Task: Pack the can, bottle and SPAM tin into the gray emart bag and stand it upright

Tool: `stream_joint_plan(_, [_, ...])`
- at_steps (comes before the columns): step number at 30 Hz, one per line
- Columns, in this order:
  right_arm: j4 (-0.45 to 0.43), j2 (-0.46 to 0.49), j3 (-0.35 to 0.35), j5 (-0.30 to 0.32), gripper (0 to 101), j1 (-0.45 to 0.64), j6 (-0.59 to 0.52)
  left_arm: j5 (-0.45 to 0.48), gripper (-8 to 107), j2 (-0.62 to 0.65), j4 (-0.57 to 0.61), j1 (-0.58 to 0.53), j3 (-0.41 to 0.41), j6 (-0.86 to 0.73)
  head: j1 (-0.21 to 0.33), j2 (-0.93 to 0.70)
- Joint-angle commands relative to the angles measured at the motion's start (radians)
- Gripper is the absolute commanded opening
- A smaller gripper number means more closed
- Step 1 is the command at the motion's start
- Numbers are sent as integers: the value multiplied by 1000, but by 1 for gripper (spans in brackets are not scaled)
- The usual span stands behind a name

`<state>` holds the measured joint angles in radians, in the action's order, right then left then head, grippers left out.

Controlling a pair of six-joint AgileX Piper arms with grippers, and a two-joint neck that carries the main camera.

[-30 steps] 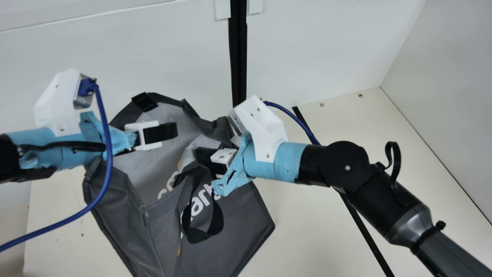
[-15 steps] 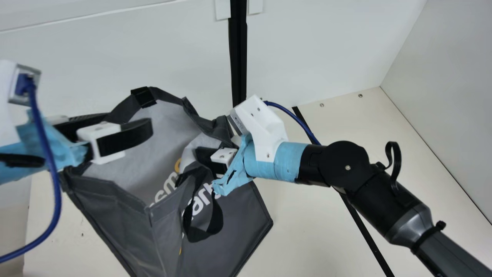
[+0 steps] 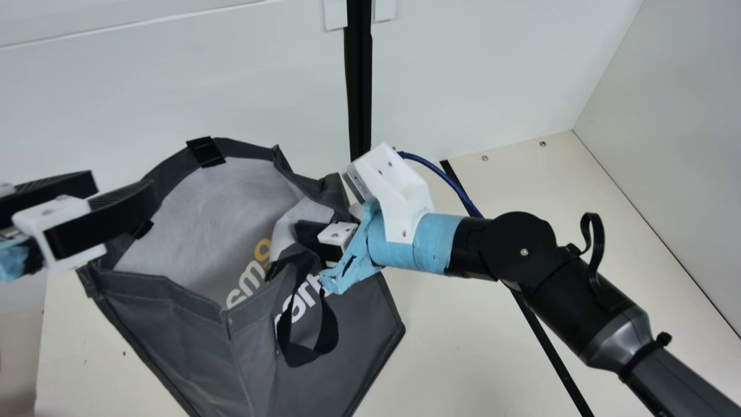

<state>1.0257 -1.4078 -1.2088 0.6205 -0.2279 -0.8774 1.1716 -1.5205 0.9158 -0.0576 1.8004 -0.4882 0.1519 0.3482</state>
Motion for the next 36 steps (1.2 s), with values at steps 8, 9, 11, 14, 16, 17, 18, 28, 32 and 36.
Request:
stream_joint_plan(8, [-1,0,0,0,0,0,0,-47,90,60,-165,48,-63,108,23,1])
stream_joint_plan(9, [-1,0,0,0,0,0,0,-54,90,66,-185,52,-72,124,23,1])
stream_joint_plan(11, [-1,0,0,0,0,0,0,-67,90,79,-223,63,-91,158,23,1])
stream_joint_plan(14, [-1,0,0,0,0,0,0,-84,90,97,-286,78,-119,210,23,1])
stream_joint_plan(16, [-1,0,0,0,0,0,0,-93,90,107,-323,87,-138,240,23,1])
stream_joint_plan(17, [-1,0,0,0,0,0,0,-97,90,112,-339,91,-147,254,23,1])
stream_joint_plan(18, [-1,0,0,0,0,0,0,-99,90,116,-355,95,-155,268,23,1])
stream_joint_plan(28, [-1,0,0,0,0,0,0,-135,90,142,-585,105,-256,403,23,1])
stream_joint_plan(32, [-1,0,0,0,0,0,0,-147,90,151,-691,96,-306,456,23,1])
stream_joint_plan(36, [-1,0,0,0,0,0,0,-154,90,161,-768,91,-358,500,23,1])
